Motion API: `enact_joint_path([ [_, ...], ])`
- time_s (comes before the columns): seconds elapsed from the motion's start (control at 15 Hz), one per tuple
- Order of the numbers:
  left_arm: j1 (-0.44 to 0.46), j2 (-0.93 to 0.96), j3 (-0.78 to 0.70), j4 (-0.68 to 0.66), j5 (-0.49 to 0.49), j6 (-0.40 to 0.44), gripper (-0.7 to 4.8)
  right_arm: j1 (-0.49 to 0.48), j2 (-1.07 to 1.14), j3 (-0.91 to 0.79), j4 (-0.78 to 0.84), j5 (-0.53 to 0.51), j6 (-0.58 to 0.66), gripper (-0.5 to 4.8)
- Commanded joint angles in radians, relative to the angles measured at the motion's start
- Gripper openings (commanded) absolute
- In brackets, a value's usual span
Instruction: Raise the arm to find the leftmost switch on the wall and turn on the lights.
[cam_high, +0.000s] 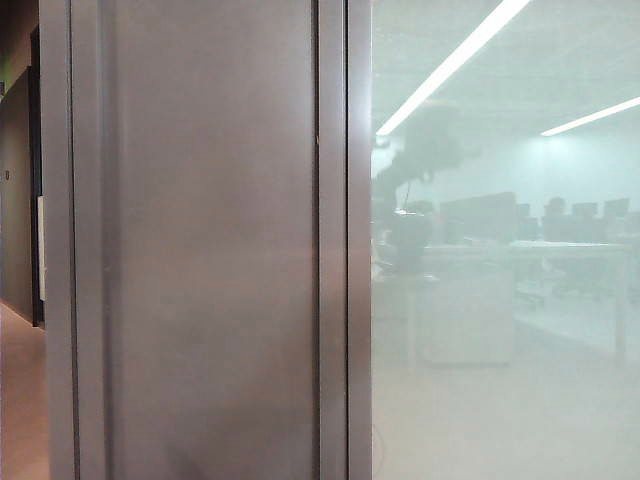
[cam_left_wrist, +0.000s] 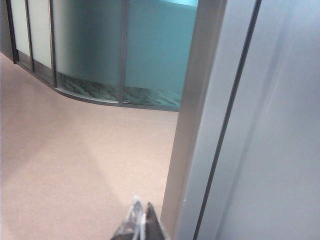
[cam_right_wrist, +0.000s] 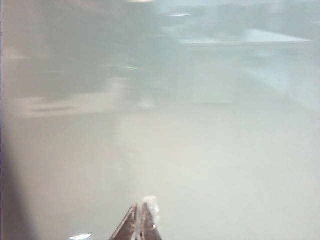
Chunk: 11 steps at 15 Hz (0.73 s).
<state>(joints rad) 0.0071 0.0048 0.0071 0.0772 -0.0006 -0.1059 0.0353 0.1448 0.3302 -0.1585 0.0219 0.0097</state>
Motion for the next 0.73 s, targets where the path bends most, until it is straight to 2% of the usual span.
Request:
enact_joint_path([
  [0.07,0.002,-0.001,0.002,0.007,0.005,0.0,-0.05,-0.008,-0.057,-0.14,0.093,0.031,0.001,-0.01],
  [0.4,0.002,-0.001,0.002,0.007,0.005,0.0,-0.05,-0.001,-0.1,-0.288,0.187,0.024,0.024,-0.01],
  [0.73,0.002,-0.001,0.002,0.006,0.005,0.0,-0.05,-0.001,-0.143,-0.323,0.193,0.024,0.05,-0.01],
])
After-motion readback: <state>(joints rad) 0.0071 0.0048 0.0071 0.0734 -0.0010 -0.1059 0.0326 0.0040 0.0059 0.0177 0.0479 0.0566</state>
